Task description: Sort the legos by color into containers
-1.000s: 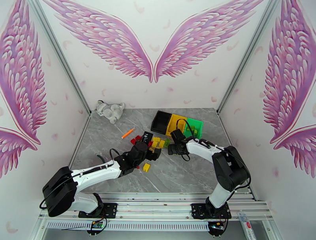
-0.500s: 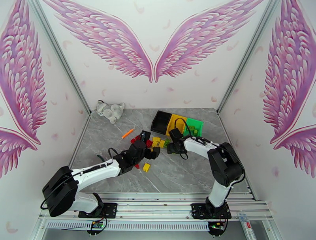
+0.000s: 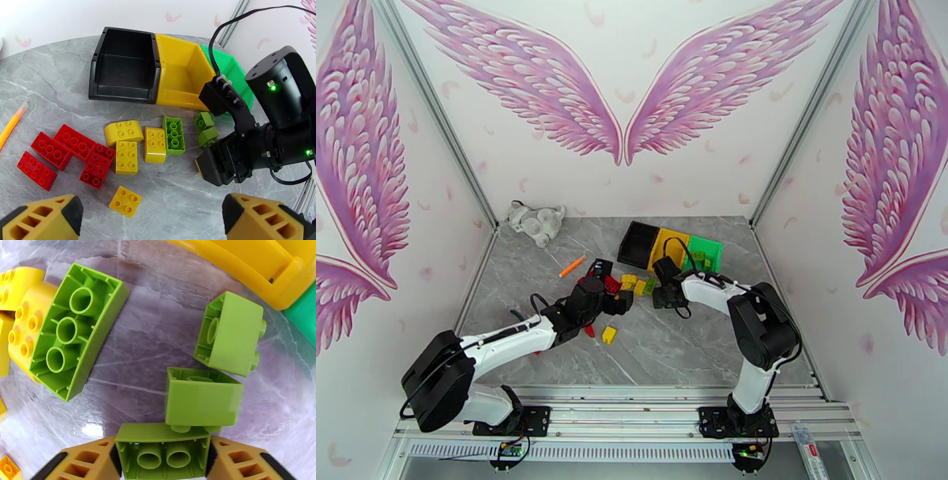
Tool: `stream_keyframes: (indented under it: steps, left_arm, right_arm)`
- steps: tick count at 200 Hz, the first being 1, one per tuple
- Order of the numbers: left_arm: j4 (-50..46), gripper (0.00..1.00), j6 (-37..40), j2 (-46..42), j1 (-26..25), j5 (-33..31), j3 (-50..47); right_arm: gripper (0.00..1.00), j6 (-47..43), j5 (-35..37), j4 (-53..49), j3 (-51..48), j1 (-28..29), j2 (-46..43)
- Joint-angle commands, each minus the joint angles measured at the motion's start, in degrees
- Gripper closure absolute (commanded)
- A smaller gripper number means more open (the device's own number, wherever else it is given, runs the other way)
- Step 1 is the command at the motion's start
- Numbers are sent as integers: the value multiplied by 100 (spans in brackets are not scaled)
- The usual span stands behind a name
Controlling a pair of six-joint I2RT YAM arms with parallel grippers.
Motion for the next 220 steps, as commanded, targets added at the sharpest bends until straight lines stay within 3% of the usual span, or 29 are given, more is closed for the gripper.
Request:
stream_keyframes:
  steps: [1,35,74,145,220]
  left_arm:
    - [-309,1,111,162,54,115,208]
    - [-738,1,316,340,56,252,592]
    - [-986,1,484,233,56,248,721]
    - [-771,1,556,46,14,437,577]
    - [-740,1,1120,299,-707,26,769]
  right_arm:
    - [54,20,-116,-89,124,-13,-31]
    - [63,52,-340,-11,24,-4,-308]
    - [66,101,-472,129,-191,0,-786]
    - [70,189,-45,331,-439,-73,-1277]
    - [70,733,362,562,-112,-1234,-1269]
